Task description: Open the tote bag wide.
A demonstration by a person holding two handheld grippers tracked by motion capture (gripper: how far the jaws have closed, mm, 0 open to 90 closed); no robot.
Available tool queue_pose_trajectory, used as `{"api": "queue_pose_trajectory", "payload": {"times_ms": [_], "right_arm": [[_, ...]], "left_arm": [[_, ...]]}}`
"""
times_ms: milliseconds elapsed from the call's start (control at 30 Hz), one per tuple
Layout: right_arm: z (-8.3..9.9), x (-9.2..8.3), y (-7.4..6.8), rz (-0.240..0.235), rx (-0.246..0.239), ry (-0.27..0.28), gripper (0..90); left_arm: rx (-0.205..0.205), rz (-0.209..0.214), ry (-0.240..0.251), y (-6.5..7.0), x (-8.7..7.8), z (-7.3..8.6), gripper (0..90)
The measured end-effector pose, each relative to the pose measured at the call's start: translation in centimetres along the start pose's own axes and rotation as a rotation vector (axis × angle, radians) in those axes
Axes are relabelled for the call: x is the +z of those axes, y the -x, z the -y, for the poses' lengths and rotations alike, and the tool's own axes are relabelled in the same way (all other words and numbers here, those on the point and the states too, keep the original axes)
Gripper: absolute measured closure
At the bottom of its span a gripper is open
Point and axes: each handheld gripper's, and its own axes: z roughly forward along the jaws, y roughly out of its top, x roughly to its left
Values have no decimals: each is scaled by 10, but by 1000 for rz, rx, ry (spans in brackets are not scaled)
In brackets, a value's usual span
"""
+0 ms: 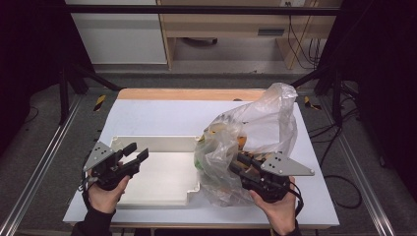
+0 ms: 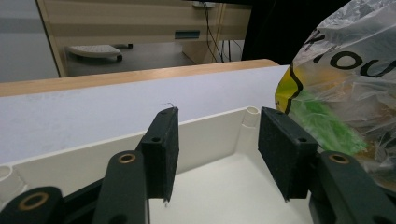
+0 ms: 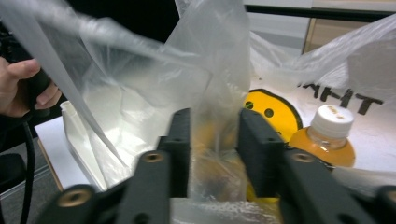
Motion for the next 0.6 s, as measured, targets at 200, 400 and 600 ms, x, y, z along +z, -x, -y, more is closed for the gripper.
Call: {"api": "queue_pose_trajectory", "payload": {"times_ms": [200, 400, 600], "right_arm": [[4, 7, -3, -65, -3, -32, 831], [21, 28, -16, -121, -17, -130, 848], [36, 36, -21, -123, -29, -185, 849]], "left_arm": [[-11, 27, 14, 5, 4, -3, 450], [0, 77, 33, 21, 10, -13, 431], [45, 117, 27, 45, 20, -24, 424]]}}
